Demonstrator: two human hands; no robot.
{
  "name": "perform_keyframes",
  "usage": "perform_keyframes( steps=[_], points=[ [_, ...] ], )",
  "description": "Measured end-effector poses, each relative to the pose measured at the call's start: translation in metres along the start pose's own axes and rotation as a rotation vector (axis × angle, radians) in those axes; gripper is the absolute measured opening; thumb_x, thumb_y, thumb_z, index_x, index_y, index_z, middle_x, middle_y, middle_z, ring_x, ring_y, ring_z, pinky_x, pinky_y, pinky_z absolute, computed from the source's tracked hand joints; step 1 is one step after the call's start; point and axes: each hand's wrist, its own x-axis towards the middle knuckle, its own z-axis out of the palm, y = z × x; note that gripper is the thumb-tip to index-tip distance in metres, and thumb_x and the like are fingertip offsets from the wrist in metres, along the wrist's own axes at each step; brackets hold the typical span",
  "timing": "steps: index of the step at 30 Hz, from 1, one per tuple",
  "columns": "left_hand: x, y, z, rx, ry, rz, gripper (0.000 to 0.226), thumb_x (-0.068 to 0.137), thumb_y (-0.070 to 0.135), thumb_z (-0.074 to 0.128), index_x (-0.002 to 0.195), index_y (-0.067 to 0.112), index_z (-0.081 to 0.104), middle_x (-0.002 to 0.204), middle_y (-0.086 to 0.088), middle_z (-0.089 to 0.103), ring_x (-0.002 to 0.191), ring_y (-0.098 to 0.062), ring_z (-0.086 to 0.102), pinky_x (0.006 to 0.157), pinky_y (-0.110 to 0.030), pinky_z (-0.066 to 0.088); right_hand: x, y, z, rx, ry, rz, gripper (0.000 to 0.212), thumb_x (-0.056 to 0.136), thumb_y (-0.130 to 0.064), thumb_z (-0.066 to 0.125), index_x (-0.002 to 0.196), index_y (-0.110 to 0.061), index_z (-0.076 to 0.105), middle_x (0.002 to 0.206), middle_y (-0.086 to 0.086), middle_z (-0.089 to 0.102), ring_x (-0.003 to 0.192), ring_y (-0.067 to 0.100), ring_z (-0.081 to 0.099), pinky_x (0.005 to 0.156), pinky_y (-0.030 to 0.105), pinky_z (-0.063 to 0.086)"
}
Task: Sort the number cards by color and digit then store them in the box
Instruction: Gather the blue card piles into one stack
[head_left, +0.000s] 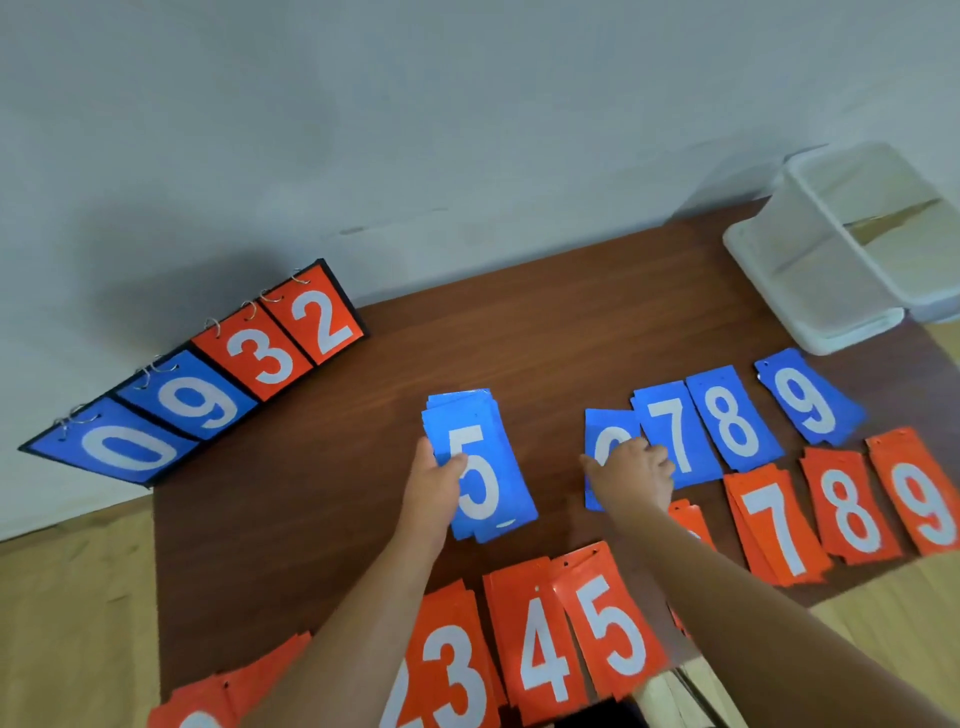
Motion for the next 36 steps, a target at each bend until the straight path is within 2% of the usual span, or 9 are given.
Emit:
perform_keyframes(
  steps=[5, 9, 12, 15, 20, 22, 25, 30, 36],
  points=[
    [0.007, -0.004, 0.003, 0.053, 0.046, -0.016, 0.025, 0.094, 0.007, 0.057, 0.117, 0.018, 0.055, 0.104, -0.002, 0.069, 0.083, -0.013, 0.069, 0.059, -0.023, 0.05, 0.015, -0.002, 0.015, -0.054, -0.029, 0.085, 0.089, 0.08, -0.051, 0.074, 0.139, 0.002, 0.033, 0.136, 0.021, 0.041, 0.126, 0.036, 0.042, 0.104, 0.042, 0.038],
    [0.009, -0.011, 0.012, 0.09, 0.099, -0.037, 0.024, 0.092, 0.007, 0.057, 0.113, 0.02, 0.056, 0.105, -0.003, 0.069, 0.088, -0.015, 0.069, 0.069, -0.03, 0.055, 0.028, -0.003, 0.01, 0.018, -0.154, 0.147, 0.098, 0.069, -0.047, 0.084, 0.139, -0.004, 0.031, 0.138, 0.02, 0.039, 0.129, 0.036, 0.039, 0.106, 0.045, 0.034],
    [0.008, -0.014, 0.023, 0.075, 0.137, -0.062, 0.022, 0.092, 0.006, 0.057, 0.108, 0.022, 0.055, 0.103, -0.003, 0.069, 0.089, -0.018, 0.069, 0.076, -0.036, 0.057, 0.034, 0.0, 0.008, 0.003, -0.153, 0.021, 0.077, 0.079, -0.04, 0.078, 0.136, -0.005, 0.038, 0.136, 0.019, 0.042, 0.125, 0.036, 0.043, 0.103, 0.045, 0.037],
    [0.006, -0.013, 0.036, 0.102, 0.186, -0.046, 0.02, 0.092, 0.006, 0.055, 0.101, 0.024, 0.053, 0.102, -0.004, 0.068, 0.089, -0.02, 0.068, 0.081, -0.041, 0.057, 0.04, 0.006, -0.002, 0.351, -0.168, -0.126, 0.036, 0.095, -0.019, 0.057, 0.126, -0.004, 0.047, 0.122, 0.015, 0.052, 0.102, 0.031, 0.056, 0.081, 0.038, 0.047],
    [0.0, -0.005, 0.071, 0.061, 0.154, -0.042, 0.023, 0.092, 0.007, 0.057, 0.109, 0.022, 0.054, 0.107, -0.008, 0.069, 0.093, -0.025, 0.07, 0.083, -0.046, 0.058, 0.044, 0.015, -0.038, 0.844, -0.393, -0.202, 0.029, 0.09, -0.022, 0.069, 0.114, -0.016, 0.055, 0.107, 0.0, 0.065, 0.094, 0.016, 0.065, 0.066, 0.027, 0.052],
    [-0.006, -0.001, 0.095, -0.053, 0.08, -0.052, 0.025, 0.093, 0.007, 0.058, 0.113, 0.022, 0.056, 0.108, -0.007, 0.072, 0.094, -0.028, 0.072, 0.084, -0.049, 0.059, 0.047, 0.024, -0.049, 0.786, -0.382, -0.288, 0.026, 0.091, -0.024, 0.067, 0.114, -0.02, 0.054, 0.111, 0.0, 0.067, 0.094, 0.014, 0.065, 0.073, 0.03, 0.056],
    [-0.019, 0.006, 0.129, -0.159, -0.033, -0.042, 0.019, 0.098, 0.014, 0.056, 0.115, 0.021, 0.06, 0.105, -0.006, 0.075, 0.095, -0.029, 0.073, 0.086, -0.05, 0.058, 0.049, 0.035, -0.06, 0.655, -0.363, -0.348, 0.036, 0.097, -0.028, 0.059, 0.129, -0.019, 0.049, 0.125, -0.003, 0.06, 0.099, 0.009, 0.058, 0.064, 0.017, 0.05],
    [-0.025, 0.003, 0.184, 0.014, -0.169, 0.05, 0.035, 0.096, 0.026, 0.063, 0.129, 0.032, 0.055, 0.114, 0.007, 0.073, 0.101, -0.016, 0.072, 0.089, -0.041, 0.058, 0.061, 0.057, -0.07, 0.453, -0.256, -0.477, 0.046, 0.1, -0.025, 0.051, 0.143, -0.014, 0.039, 0.142, 0.004, 0.039, 0.121, 0.017, 0.047, 0.088, 0.022, 0.047],
    [-0.009, -0.008, 0.211, 0.016, 0.088, 0.031, 0.032, 0.092, 0.011, 0.065, 0.121, 0.025, 0.061, 0.112, 0.003, 0.073, 0.098, -0.017, 0.071, 0.091, -0.044, 0.057, 0.107, 0.098, -0.06, 0.37, -0.137, -0.422, 0.041, 0.099, -0.032, 0.05, 0.134, -0.011, 0.048, 0.132, 0.007, 0.043, 0.112, 0.018, 0.049, 0.091, 0.026, 0.045]
  ],
)
